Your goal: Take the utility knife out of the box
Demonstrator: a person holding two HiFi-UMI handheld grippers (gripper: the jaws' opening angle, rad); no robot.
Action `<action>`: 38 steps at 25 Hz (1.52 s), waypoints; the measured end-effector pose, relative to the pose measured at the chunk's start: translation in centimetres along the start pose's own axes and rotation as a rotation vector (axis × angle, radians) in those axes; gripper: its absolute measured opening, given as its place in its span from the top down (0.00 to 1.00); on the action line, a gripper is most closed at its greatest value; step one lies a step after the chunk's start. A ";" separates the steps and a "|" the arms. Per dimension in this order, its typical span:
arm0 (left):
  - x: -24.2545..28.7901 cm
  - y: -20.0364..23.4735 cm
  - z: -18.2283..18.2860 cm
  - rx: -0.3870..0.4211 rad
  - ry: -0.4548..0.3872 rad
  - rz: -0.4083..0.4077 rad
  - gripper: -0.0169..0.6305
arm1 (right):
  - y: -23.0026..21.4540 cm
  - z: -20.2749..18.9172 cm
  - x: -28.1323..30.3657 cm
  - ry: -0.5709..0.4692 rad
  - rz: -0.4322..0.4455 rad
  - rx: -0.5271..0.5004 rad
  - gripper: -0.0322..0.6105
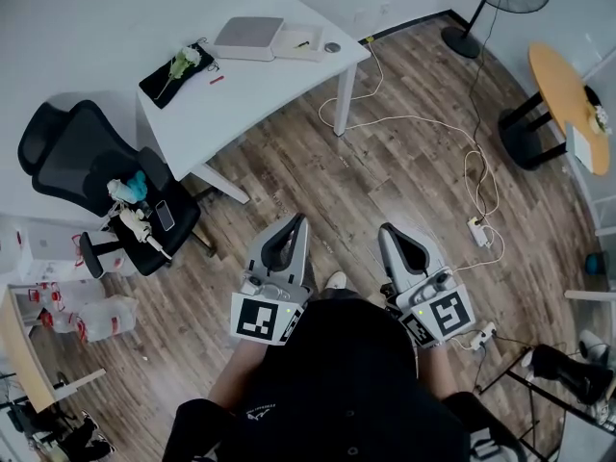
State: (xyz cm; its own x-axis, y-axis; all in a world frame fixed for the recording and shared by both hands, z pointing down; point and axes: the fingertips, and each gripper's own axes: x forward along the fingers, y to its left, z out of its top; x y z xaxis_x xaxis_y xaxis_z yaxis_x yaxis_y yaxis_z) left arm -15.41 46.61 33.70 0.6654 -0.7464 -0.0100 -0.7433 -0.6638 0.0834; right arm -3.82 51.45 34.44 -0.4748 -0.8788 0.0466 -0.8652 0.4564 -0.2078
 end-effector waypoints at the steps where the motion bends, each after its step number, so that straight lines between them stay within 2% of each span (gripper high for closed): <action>1: 0.5 0.3 -0.1 -0.005 0.000 0.000 0.96 | -0.3 0.1 0.3 -0.002 -0.007 -0.002 0.94; 9: 5.3 2.7 -0.8 -0.014 -0.003 -0.057 0.96 | -3.3 0.2 3.6 0.001 -0.061 -0.010 0.94; 18: 13.4 8.3 -0.3 -0.024 -0.013 -0.106 0.96 | -6.9 2.0 12.5 0.020 -0.050 -0.029 0.94; 26: 19.4 13.1 1.4 -0.086 -0.058 -0.151 0.96 | -10.2 3.1 19.1 0.027 -0.094 -0.020 0.94; 38: 24.3 20.4 2.0 -0.057 -0.063 -0.186 0.96 | -10.6 3.6 28.1 0.008 -0.079 -0.057 0.94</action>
State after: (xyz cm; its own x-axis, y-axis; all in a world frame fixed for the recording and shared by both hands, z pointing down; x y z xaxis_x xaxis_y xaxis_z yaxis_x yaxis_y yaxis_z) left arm -14.54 14.89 33.12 0.7841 -0.6137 -0.0927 -0.6014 -0.7882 0.1307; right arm -7.42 21.43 34.40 -0.4063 -0.9112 0.0686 -0.9074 0.3935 -0.1473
